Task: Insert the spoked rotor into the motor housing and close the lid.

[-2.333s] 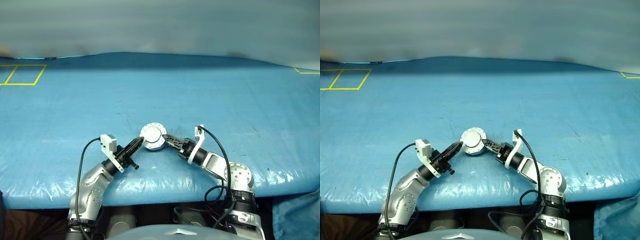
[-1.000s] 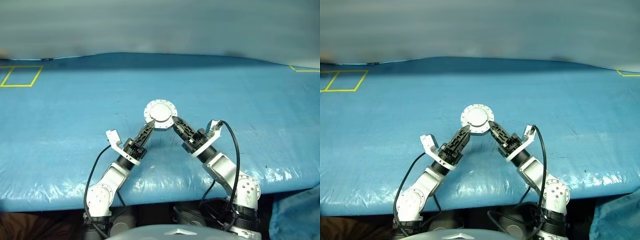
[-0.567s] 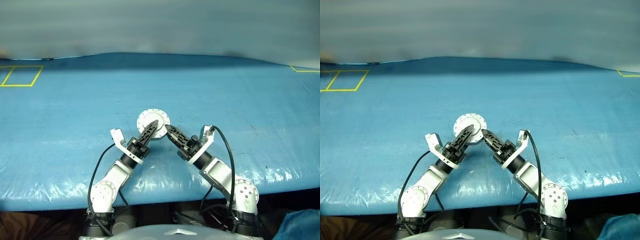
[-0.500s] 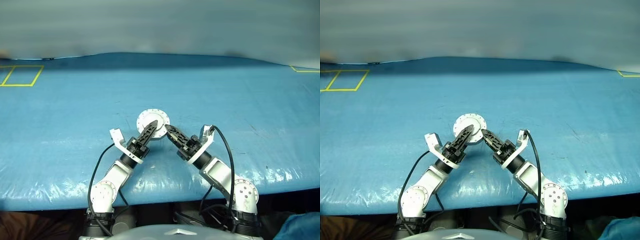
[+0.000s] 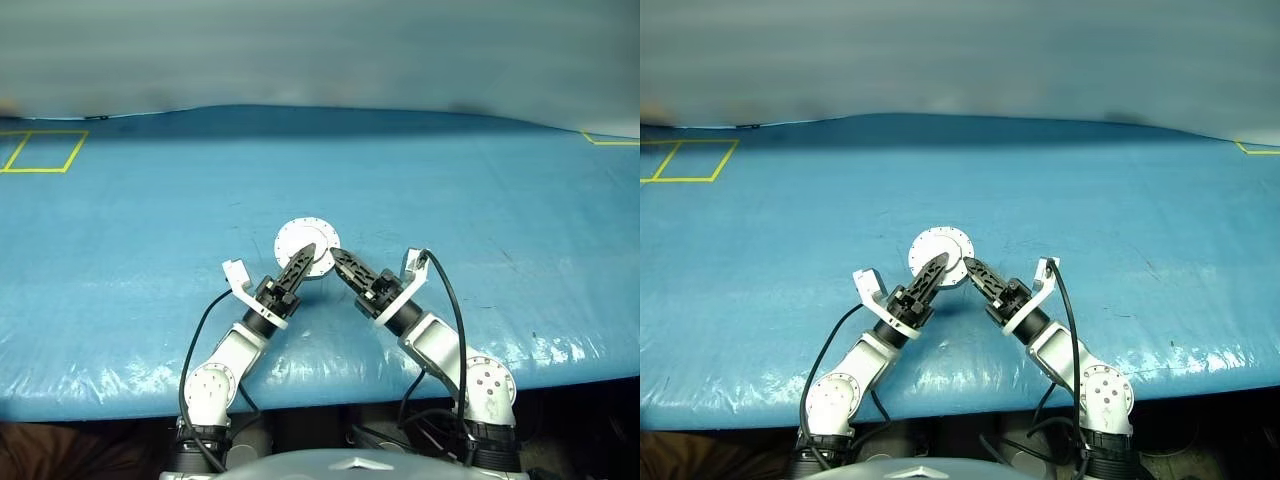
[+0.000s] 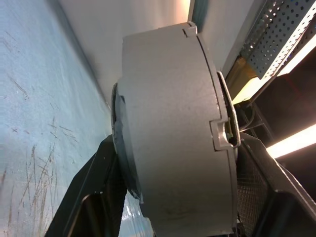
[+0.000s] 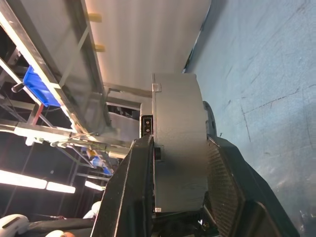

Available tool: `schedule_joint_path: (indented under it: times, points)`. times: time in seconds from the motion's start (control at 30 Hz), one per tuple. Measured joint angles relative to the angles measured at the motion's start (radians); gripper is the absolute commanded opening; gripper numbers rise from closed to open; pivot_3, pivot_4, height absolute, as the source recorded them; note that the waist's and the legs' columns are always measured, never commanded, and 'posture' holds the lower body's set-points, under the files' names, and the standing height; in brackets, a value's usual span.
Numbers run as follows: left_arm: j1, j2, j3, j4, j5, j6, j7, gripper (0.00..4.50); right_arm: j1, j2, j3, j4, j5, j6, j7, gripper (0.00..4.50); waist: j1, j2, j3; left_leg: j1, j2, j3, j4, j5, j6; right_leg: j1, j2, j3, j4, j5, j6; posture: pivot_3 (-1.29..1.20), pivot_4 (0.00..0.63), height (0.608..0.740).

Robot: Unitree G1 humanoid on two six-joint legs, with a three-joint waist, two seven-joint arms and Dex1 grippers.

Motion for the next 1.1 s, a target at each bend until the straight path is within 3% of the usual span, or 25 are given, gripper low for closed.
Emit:
schedule_joint_path:
  times: [0.17, 0.37, 0.6, 0.7, 0.87, 1.1]
  points:
    - [-0.006, 0.001, -0.009, 0.008, 0.003, -0.019, 0.000, 2.51, -0.007, -0.009, 0.016, -0.005, -0.058, -0.030, 0.025, 1.16, 0.001, 0.000, 0.000, 0.000, 0.000, 0.000, 0.000, 0.000, 0.000, 0.000, 0.000, 0.000, 0.000, 0.000, 0.000, 0.00, 0.150, 0.740]
    - [-0.020, 0.001, -0.013, 0.052, 0.054, -0.039, 0.001, 2.51, -0.042, -0.025, -0.001, -0.009, -0.194, -0.124, 0.024, 3.12, 0.003, 0.000, 0.000, 0.000, -0.001, 0.001, 0.001, 0.000, 0.000, 0.001, 0.000, 0.001, 0.000, 0.000, 0.000, 0.00, 0.150, 0.740]
    - [-0.041, 0.001, -0.005, 0.083, 0.093, -0.078, 0.000, 2.51, -0.066, -0.020, -0.006, -0.016, -0.408, -0.270, 0.021, 3.12, 0.003, 0.000, 0.000, 0.000, 0.000, 0.002, 0.001, 0.000, 0.000, 0.000, 0.001, 0.001, 0.000, 0.000, 0.000, 0.00, 0.150, 0.740]
    - [-0.082, 0.000, 0.022, 0.115, 0.169, -0.178, 0.041, 2.51, -0.067, -0.021, -0.008, -0.011, -0.461, -0.294, 0.012, 3.12, 0.005, 0.000, 0.000, 0.000, 0.000, 0.003, 0.002, 0.000, 0.000, 0.001, 0.001, 0.001, 0.000, 0.000, 0.000, 0.00, 0.150, 0.740]
    - [-0.220, 0.000, 0.103, 0.229, 0.423, -0.431, 0.276, 2.51, -0.062, -0.044, -0.007, -0.011, -0.564, -0.319, 0.012, 3.12, 0.013, 0.000, 0.000, 0.000, -0.001, 0.003, 0.002, 0.000, 0.000, 0.001, 0.002, 0.001, 0.000, 0.002, 0.002, 0.00, 0.150, 0.740]
    - [-0.355, -0.040, 0.154, 0.312, 0.618, -0.498, 0.484, 2.51, -0.064, -0.042, 0.014, -0.014, -0.627, -0.328, 0.018, 3.12, 0.022, -0.001, 0.000, -0.002, -0.002, 0.003, 0.002, -0.001, 0.001, 0.001, 0.001, 0.002, -0.003, 0.006, 0.009, 0.00, 0.150, 0.740]
